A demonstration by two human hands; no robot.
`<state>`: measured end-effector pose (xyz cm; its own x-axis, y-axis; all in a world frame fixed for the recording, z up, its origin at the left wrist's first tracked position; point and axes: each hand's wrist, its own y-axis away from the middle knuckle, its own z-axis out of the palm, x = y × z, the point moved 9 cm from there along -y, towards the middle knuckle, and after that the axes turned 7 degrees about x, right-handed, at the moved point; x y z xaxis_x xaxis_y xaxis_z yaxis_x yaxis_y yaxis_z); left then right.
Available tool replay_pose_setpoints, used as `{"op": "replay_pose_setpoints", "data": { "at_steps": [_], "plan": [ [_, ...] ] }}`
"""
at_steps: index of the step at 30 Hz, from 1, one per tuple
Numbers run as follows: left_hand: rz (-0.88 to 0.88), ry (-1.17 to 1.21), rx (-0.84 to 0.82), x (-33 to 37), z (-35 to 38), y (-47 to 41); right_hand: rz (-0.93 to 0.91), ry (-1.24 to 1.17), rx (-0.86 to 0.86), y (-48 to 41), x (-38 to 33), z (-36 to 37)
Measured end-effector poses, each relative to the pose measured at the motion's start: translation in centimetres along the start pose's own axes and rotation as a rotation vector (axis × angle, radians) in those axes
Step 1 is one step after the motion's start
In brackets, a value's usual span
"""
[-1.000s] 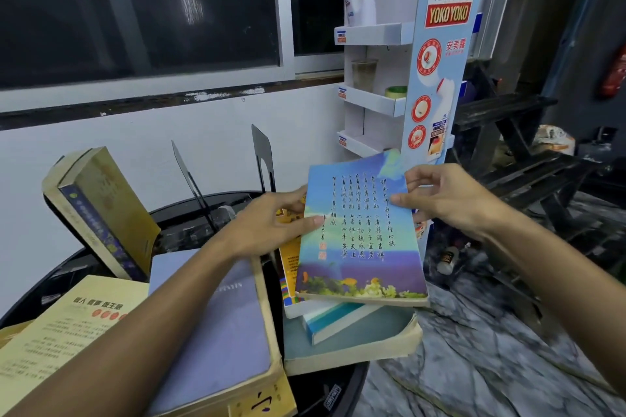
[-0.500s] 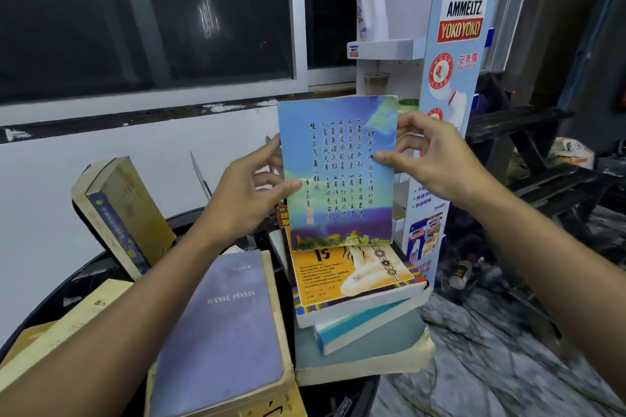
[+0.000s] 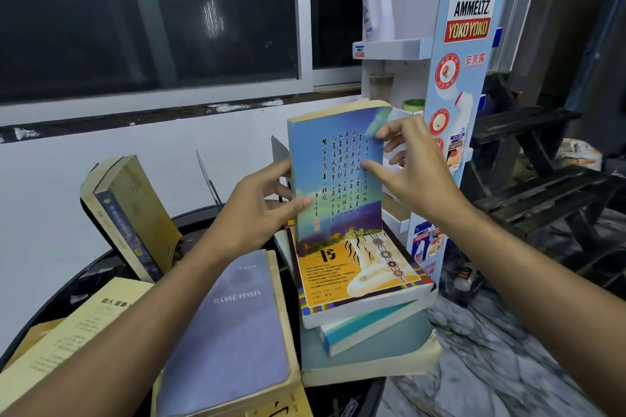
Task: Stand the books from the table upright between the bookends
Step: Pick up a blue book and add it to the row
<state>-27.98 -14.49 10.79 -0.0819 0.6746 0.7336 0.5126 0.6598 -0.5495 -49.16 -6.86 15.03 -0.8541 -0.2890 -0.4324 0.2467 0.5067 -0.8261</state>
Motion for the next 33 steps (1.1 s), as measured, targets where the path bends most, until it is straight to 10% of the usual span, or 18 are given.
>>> {"op": "replay_pose_setpoints", "data": {
  "at_steps": [33],
  "plan": [
    [0.067,-0.041,0.079,1.5,3.8,2.1,0.009,0.277,-0.134,-0.5,-8.6,-1.0]
  ]
}}
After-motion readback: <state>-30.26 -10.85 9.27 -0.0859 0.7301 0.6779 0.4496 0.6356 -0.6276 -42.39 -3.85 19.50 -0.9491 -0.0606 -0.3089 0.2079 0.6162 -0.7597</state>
